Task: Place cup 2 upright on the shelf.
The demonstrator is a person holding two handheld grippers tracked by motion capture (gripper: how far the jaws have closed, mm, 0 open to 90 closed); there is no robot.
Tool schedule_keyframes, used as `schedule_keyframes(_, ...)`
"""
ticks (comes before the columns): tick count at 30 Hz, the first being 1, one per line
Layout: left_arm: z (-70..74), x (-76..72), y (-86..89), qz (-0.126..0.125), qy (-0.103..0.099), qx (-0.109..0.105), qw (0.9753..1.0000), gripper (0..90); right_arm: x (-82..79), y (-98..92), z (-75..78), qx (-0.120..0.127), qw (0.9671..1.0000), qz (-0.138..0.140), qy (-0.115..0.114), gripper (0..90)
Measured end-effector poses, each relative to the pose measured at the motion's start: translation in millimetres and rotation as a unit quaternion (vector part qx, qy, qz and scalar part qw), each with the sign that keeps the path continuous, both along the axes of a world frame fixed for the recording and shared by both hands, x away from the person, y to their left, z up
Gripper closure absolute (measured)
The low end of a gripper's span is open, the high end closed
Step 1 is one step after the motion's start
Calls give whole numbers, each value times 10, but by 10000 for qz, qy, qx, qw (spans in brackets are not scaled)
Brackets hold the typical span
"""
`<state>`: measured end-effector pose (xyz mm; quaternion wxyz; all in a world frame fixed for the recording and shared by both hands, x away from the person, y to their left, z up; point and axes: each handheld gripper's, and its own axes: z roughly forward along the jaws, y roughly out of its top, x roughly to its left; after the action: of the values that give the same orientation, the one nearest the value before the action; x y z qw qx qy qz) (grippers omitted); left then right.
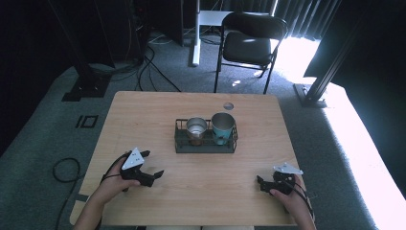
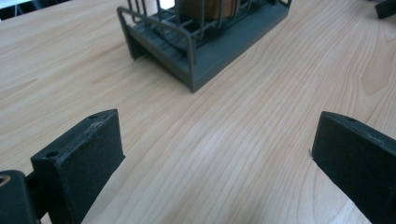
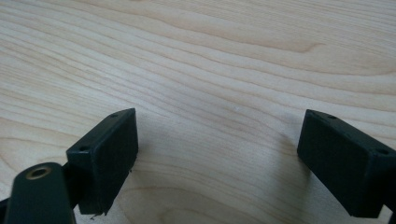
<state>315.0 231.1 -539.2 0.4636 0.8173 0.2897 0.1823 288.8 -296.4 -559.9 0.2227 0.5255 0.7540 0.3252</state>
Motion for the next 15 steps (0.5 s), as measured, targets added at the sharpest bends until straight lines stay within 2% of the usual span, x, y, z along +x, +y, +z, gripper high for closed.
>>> schedule_keyframes(15, -79, -130, 284, 330, 186, 105, 9992, 27, 0, 0, 0, -2, 10000, 2, -2, 120)
